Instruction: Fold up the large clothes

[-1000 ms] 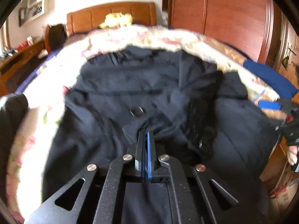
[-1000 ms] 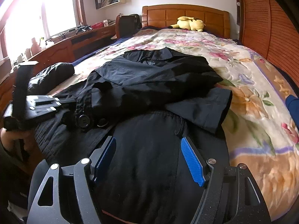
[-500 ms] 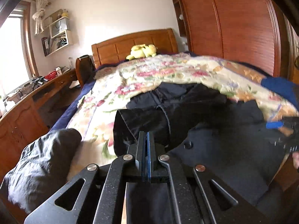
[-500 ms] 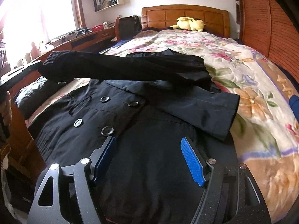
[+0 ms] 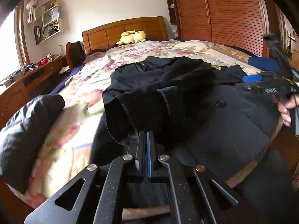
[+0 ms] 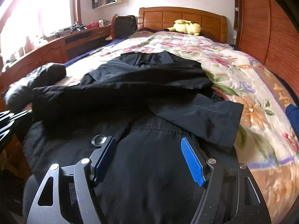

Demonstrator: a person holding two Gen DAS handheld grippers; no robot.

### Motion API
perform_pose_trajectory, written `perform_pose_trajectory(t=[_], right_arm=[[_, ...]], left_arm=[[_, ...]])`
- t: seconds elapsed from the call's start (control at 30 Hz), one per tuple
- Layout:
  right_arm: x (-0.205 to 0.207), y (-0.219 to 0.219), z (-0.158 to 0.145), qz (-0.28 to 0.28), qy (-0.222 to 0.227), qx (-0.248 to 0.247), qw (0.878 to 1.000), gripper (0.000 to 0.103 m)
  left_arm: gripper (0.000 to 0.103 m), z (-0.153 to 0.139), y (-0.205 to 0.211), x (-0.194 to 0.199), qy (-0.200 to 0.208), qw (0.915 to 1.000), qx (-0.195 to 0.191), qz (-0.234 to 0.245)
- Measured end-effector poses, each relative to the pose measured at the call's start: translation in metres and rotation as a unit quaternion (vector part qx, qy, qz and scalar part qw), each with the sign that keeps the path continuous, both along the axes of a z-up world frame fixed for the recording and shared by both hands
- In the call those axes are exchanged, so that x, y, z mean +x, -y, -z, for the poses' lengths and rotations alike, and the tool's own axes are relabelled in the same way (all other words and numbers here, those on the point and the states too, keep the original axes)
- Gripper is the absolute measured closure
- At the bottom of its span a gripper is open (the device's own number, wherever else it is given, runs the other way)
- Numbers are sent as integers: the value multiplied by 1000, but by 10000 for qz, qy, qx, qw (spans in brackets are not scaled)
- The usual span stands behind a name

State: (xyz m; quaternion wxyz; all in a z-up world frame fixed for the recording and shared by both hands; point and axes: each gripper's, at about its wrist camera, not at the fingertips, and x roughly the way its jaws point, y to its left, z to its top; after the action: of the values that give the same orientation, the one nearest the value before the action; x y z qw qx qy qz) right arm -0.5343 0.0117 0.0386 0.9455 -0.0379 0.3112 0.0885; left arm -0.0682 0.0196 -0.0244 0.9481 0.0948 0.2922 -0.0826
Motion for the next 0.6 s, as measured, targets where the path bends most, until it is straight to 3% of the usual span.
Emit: perform_pose_trajectory(t=[0.3,0.37,0.57,0.6], right_arm=[[24,7,22,302,-191,-109,9993,29],[25,9,27,303,-226,-109,9992,29],[28,15,38,305,-247,104,9992,26],[28,14,40,320,-229,84,9992,25]], left_arm=[[101,-1,-3,-20,59,9999,-63,-76],[96,-7,-6,-24,85,9998,-163,-53],[57,-31,-21,-27,335,9983,-471,-88],[45,-35,-23,-24,356,9981,-485,-109]])
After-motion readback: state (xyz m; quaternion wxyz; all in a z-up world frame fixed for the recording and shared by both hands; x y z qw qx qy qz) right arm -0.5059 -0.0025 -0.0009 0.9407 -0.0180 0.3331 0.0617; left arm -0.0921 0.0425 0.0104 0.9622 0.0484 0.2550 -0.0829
